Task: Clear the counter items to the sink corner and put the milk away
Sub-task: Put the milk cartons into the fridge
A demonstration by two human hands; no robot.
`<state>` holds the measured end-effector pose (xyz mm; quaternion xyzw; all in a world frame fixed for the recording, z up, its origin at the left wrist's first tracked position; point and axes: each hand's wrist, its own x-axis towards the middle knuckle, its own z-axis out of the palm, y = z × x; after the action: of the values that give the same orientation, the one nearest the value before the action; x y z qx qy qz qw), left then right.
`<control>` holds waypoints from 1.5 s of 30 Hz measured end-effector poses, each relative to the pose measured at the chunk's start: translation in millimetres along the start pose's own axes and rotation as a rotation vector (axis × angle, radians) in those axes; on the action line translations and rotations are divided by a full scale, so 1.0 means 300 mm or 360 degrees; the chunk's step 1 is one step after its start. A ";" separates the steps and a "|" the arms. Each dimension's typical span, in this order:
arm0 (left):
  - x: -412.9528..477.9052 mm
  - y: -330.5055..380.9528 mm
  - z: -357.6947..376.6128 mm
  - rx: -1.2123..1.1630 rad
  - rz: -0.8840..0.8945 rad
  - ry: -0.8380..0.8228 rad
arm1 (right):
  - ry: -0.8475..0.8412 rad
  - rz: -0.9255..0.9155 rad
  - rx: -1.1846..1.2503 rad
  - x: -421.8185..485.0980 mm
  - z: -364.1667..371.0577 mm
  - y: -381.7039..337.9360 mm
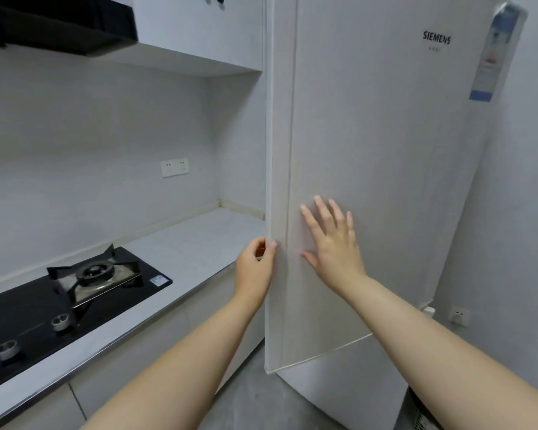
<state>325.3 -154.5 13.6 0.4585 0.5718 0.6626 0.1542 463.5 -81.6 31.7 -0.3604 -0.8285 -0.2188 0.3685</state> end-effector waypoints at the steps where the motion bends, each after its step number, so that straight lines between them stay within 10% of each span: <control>1: 0.032 -0.018 -0.001 0.0000 -0.0006 0.0022 | 0.0040 -0.0030 -0.0022 0.027 0.024 0.005; 24: 1.149 -0.471 0.230 0.0075 -0.0190 -0.0304 | -0.0167 -0.0114 -0.0734 0.732 0.796 0.240; 45: 1.534 -0.613 0.545 0.0169 -0.0171 -0.0513 | -0.0207 -0.0029 -0.1122 0.902 1.106 0.512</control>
<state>149.8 336.6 34.6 0.5352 0.5974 0.5402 0.2546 302.9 343.7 44.5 -0.4713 -0.7271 -0.4709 0.1660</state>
